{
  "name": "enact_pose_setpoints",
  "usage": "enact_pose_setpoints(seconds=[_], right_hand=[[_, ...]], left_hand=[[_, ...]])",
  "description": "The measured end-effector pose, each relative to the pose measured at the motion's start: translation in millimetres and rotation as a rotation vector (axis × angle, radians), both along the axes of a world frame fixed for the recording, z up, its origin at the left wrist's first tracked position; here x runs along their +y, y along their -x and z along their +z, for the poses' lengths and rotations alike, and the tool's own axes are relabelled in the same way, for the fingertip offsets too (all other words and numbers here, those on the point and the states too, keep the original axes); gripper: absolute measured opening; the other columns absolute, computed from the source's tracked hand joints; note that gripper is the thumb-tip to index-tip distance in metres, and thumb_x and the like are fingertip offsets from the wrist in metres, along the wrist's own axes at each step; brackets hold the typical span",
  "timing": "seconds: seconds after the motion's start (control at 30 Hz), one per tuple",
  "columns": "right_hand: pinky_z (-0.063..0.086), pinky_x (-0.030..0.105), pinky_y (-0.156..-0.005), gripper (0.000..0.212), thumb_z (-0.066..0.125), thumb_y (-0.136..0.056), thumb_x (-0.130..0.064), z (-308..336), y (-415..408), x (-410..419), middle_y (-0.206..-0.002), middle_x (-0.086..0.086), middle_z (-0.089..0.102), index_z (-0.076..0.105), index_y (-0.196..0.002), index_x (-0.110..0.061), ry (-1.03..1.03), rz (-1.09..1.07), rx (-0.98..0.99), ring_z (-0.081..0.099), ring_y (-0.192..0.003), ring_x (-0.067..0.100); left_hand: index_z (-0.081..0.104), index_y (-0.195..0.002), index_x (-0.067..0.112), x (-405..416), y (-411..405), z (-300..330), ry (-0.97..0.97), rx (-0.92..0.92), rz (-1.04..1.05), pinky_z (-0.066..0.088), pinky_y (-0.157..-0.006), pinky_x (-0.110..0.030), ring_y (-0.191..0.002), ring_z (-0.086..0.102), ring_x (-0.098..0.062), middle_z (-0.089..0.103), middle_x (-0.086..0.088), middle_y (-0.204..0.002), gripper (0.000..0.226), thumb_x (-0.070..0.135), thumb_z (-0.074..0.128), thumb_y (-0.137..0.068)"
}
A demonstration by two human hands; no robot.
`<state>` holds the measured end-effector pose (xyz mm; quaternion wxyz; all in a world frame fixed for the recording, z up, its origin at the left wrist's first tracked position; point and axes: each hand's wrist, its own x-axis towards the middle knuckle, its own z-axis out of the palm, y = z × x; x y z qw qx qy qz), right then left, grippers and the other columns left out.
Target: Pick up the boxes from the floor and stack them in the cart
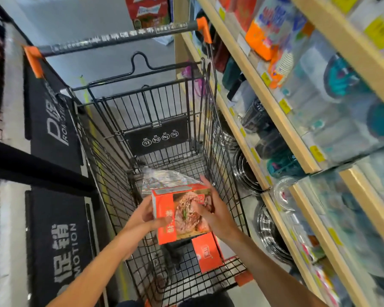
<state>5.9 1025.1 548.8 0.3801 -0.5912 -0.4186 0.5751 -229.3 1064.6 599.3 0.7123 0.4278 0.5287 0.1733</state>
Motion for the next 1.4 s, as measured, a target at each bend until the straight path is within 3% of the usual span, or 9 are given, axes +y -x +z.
enact_pose_setpoints(seconds=[0.17, 0.3, 0.47, 0.7, 0.8, 0.93, 1.13, 1.27, 1.4], right_hand=[[0.050, 0.036, -0.106, 0.067, 0.078, -0.081, -0.055, -6, 5, 2, -0.139, -0.009, 0.042, 0.047, -0.139, -0.050, -0.053, -0.043, -0.358, 0.051, -0.120, -0.004], [0.049, 0.038, -0.104, 0.086, 0.079, -0.067, -0.070, -44, 14, 13, -0.137, -0.004, 0.034, 0.044, -0.142, -0.049, 0.030, -0.001, -0.674, 0.047, -0.124, 0.017], [0.047, 0.045, -0.099, 0.084, 0.075, -0.065, -0.075, -97, 35, 18, -0.132, 0.003, 0.041, 0.049, -0.138, -0.042, 0.061, 0.101, -1.019, 0.046, -0.122, 0.026], [0.040, 0.054, -0.101, 0.078, 0.076, -0.069, -0.066, -171, 51, 0, -0.145, 0.016, 0.043, 0.055, -0.134, -0.027, 0.153, 0.216, -1.258, 0.047, -0.128, 0.038], [0.015, 0.061, -0.120, 0.099, 0.085, -0.059, -0.057, -195, 51, -9, -0.165, 0.017, 0.024, 0.050, -0.145, -0.023, 0.161, 0.282, -1.292, 0.024, -0.150, 0.035], [-0.007, 0.058, -0.122, 0.111, 0.083, -0.061, -0.058, -202, 54, -14, -0.168, 0.014, 0.001, 0.035, -0.156, -0.027, 0.195, 0.357, -1.298, -0.010, -0.155, 0.027], [0.009, 0.057, -0.124, 0.096, 0.073, -0.072, -0.064, -168, 29, -23, -0.165, 0.008, 0.027, 0.038, -0.152, -0.023, 0.115, 0.326, -1.168, 0.007, -0.156, 0.031], [0.002, 0.041, -0.124, 0.087, 0.061, -0.090, -0.059, -112, 3, -22, -0.167, -0.002, 0.021, 0.021, -0.160, -0.027, 0.067, 0.342, -1.040, 0.006, -0.156, 0.025], [0.020, 0.029, -0.117, 0.064, 0.059, -0.094, -0.046, -44, -28, -19, -0.149, 0.005, 0.050, 0.046, -0.149, -0.017, -0.057, 0.251, -0.941, 0.042, -0.141, 0.028]], left_hand=[[0.047, -0.140, 0.038, 7, 18, -7, -0.027, 0.175, 0.127, 0.040, -0.111, -0.041, -0.121, 0.057, -0.005, 0.058, 0.015, -0.134, 0.086, 0.060, 0.077, -0.062], [0.054, -0.132, 0.050, 6, 43, -11, -0.034, 0.231, 0.005, 0.037, -0.114, -0.044, -0.130, 0.050, -0.004, 0.055, 0.026, -0.136, 0.067, 0.074, 0.063, -0.069], [0.055, -0.129, 0.052, -3, 66, -28, -0.081, 0.267, -0.085, 0.035, -0.115, -0.038, -0.132, 0.046, 0.003, 0.054, 0.027, -0.137, 0.058, 0.071, 0.061, -0.075], [0.053, -0.129, 0.056, -14, 83, -44, -0.091, 0.279, -0.125, 0.045, -0.089, -0.016, -0.118, 0.053, 0.011, 0.052, 0.023, -0.139, 0.057, 0.074, 0.058, -0.075], [0.052, -0.128, 0.058, -15, 84, -50, -0.106, 0.265, -0.113, 0.047, -0.083, -0.015, -0.116, 0.053, 0.014, 0.051, 0.028, -0.137, 0.043, 0.066, 0.059, -0.086], [0.057, -0.128, 0.051, -17, 78, -56, -0.110, 0.226, -0.099, 0.050, -0.088, -0.016, -0.120, 0.054, 0.008, 0.053, 0.024, -0.136, 0.038, 0.043, 0.063, -0.091], [0.059, -0.129, 0.044, -13, 51, -42, -0.205, 0.208, -0.108, 0.048, -0.100, -0.028, -0.121, 0.057, -0.005, 0.058, 0.007, -0.132, 0.052, 0.059, 0.066, -0.079], [0.057, -0.129, 0.045, -4, 27, -19, -0.248, 0.212, -0.161, 0.049, -0.101, -0.031, -0.120, 0.058, -0.003, 0.061, 0.011, -0.128, 0.048, 0.055, 0.068, -0.083], [0.050, -0.137, 0.038, 10, 4, 18, -0.475, 0.343, -0.333, 0.045, -0.107, -0.030, -0.125, 0.051, -0.001, 0.055, 0.014, -0.134, 0.046, 0.036, 0.066, -0.094]])
